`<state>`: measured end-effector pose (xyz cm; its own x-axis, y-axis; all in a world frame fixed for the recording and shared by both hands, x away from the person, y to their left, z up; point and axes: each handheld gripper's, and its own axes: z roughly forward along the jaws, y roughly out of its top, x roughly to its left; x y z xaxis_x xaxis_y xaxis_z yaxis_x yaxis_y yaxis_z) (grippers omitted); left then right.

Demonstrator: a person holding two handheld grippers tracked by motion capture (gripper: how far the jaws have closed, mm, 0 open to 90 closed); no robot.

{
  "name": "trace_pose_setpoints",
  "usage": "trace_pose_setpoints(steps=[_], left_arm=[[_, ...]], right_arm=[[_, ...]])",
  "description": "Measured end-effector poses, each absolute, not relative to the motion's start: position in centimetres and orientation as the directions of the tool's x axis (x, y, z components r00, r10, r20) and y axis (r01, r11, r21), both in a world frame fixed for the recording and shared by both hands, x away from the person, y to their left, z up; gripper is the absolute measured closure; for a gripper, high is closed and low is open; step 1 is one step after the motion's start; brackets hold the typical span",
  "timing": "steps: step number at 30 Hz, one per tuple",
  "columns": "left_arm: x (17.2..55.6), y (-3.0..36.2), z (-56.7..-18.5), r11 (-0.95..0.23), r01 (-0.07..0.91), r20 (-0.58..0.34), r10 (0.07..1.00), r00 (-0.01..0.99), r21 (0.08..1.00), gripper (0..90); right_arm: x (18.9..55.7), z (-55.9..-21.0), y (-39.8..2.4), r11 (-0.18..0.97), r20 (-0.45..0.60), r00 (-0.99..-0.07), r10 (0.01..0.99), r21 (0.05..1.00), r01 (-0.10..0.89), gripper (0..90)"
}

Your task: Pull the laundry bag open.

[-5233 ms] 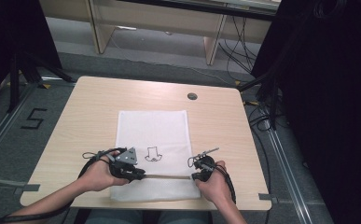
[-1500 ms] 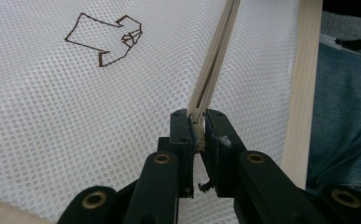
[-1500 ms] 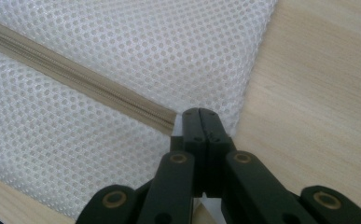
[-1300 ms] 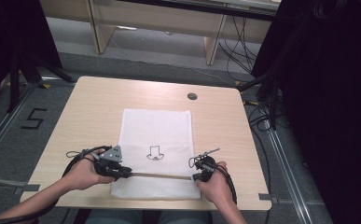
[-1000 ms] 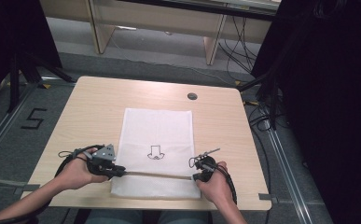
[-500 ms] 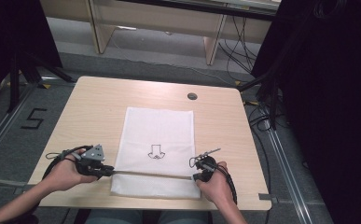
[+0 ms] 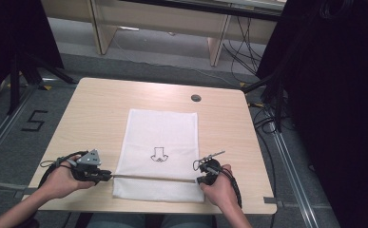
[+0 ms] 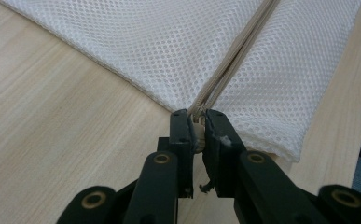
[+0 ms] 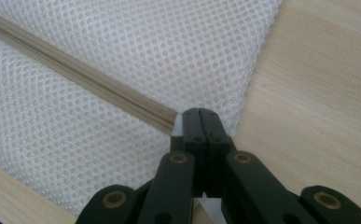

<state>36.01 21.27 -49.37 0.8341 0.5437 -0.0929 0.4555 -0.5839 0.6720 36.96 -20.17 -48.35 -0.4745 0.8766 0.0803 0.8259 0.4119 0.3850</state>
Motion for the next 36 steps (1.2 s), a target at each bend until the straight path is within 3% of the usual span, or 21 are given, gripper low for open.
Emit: trace_pose_setpoints(steps=[12, 18, 24, 28, 36], left_arm=[[35.8, 21.6, -49.2, -0.548, 0.460, -0.073, 0.585, 0.808, 0.699, 78.9], [36.0, 22.6, -48.3, -0.391, 0.428, -0.091, 0.642, 0.761, 0.815, 59.4], [36.3, 23.0, -47.9, -0.239, 0.477, -0.177, 0.718, 0.673, 0.846, 42.7], [36.1, 23.1, -47.9, -0.174, 0.521, -0.234, 0.746, 0.624, 0.835, 36.6], [36.3, 23.4, -48.2, -0.176, 0.535, -0.232, 0.759, 0.608, 0.826, 35.4]], right_arm=[[36.9, -48.4, -20.3, 0.431, 0.084, -0.502, 0.861, 0.404, 0.807, 90.0], [36.8, -48.4, -20.3, 0.432, 0.081, -0.506, 0.859, 0.415, 0.801, 89.9], [36.6, -48.2, -20.2, 0.422, 0.091, -0.494, 0.864, 0.403, 0.812, 88.5], [36.6, -48.2, -20.3, 0.415, 0.100, -0.491, 0.865, 0.406, 0.814, 87.3], [36.6, -48.2, -20.4, 0.414, 0.103, -0.492, 0.864, 0.411, 0.812, 85.9]])
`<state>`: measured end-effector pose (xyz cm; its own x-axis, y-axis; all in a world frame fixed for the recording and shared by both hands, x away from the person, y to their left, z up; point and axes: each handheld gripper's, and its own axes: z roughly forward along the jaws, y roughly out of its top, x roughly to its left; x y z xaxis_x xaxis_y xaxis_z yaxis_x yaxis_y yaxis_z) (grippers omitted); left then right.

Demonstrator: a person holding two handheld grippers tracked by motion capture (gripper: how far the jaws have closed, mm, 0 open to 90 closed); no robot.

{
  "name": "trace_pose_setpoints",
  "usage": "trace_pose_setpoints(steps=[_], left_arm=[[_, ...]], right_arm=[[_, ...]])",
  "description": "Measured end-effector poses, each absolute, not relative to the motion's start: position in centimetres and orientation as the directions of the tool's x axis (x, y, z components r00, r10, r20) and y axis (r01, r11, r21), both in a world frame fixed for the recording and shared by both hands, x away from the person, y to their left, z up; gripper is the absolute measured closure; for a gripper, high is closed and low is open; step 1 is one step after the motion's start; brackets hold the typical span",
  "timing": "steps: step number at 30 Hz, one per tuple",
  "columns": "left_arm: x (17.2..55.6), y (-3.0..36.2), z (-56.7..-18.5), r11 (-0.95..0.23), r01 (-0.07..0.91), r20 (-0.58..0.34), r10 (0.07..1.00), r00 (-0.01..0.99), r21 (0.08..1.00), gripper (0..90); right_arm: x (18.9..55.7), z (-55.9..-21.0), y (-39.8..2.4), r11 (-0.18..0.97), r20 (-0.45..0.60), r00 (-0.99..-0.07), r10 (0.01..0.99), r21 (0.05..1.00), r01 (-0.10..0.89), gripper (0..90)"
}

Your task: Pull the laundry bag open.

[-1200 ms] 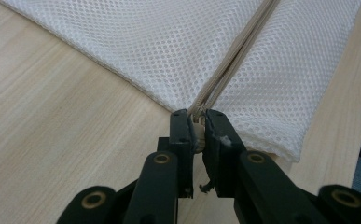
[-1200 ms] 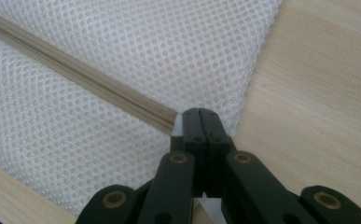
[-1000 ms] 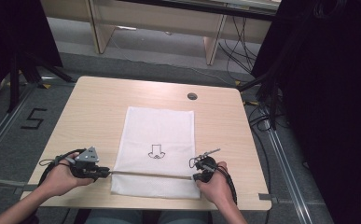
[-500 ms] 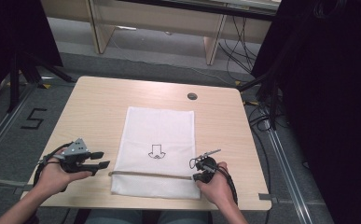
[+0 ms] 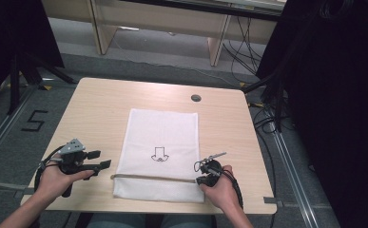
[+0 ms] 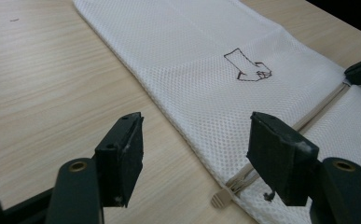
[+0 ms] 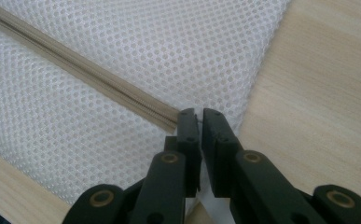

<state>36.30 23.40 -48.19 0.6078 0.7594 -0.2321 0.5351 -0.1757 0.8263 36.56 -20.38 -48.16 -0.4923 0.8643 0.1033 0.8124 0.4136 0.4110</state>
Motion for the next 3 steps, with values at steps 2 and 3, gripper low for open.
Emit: trace_pose_setpoints(steps=[2, 3], left_arm=[[36.45, 23.61, -48.33, -0.176, 0.536, -0.228, 0.766, 0.601, 0.825, 35.4], [36.45, 23.66, -48.37, -0.165, 0.541, -0.231, 0.775, 0.589, 0.825, 35.4]], right_arm=[[36.56, -48.17, -20.39, 0.410, 0.106, -0.490, 0.865, 0.413, 0.813, 85.9], [36.55, -48.16, -20.42, 0.413, 0.108, -0.494, 0.863, 0.413, 0.811, 85.9]])
